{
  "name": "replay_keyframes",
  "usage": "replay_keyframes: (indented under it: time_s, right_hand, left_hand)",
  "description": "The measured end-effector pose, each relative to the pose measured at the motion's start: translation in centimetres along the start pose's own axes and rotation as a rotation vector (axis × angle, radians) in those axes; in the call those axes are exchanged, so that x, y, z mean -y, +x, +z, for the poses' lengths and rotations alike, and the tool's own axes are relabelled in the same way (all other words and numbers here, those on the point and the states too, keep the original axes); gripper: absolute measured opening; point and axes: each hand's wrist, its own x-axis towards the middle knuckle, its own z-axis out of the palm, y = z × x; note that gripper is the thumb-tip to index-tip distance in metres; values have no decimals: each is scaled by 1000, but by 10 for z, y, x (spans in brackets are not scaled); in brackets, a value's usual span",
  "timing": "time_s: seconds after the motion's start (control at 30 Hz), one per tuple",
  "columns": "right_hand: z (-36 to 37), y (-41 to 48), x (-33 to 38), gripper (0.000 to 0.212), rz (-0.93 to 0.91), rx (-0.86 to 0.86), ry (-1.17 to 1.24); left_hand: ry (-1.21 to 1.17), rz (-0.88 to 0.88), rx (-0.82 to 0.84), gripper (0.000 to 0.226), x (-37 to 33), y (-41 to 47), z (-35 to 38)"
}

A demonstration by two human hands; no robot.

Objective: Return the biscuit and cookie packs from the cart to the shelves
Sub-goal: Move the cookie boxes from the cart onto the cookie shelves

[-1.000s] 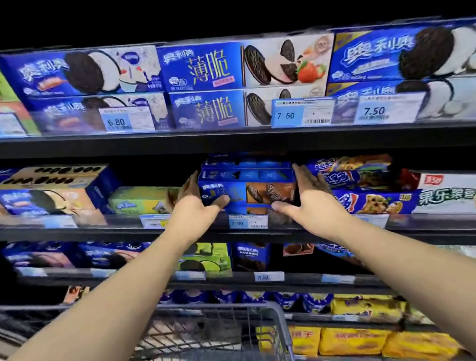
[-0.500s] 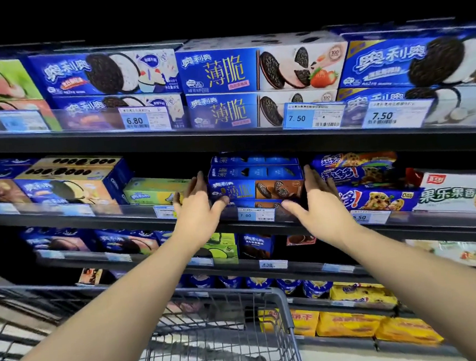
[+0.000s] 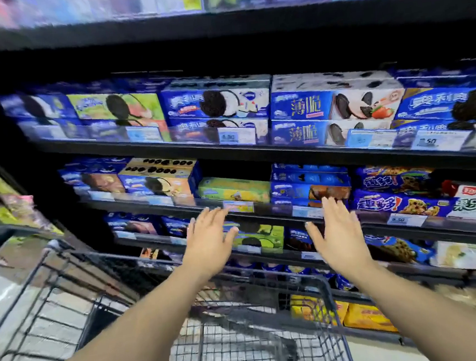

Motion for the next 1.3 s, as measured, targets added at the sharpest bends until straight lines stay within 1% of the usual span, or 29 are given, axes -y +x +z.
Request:
replay_keyframes:
  time_s: [0.17,0.3,0.5,0.6,0.67,0.83,0.97,1.13,1.3]
  right_hand:
    - [18,-4,63,71,-129,92,26]
    - [28,5,107,71,-197,156,83]
    - [38,26,160,70,-303,206,85]
    - [50,38,182,72,-328,260,79]
    - [61,45,196,71,-333,258,71]
    - [95,66,238,70,-285,258,38]
    - [112,79,268,68,-177,221,38]
    - [124,89,281,66,-48,221,-76]
    - [136,85,286,60,-39,164,-102]
  left_hand:
    - [-21,-119,-70,54,39,-15,-36]
    - [26,-140,-36,56,63,-25,-54]
    - [95,-171,-37,60,95,-24,-76]
    - [83,-181,-50,59,113,-14,-78]
    - [65,-194,-54,60,128,-6,-74]
    - [50,-168,-13,61,175,15,-66]
    - [61,-94,63,64,221,37,-71]
    - [86,-37,114,67,255,73,-72]
    - [86,0,141,66,273,88,-61]
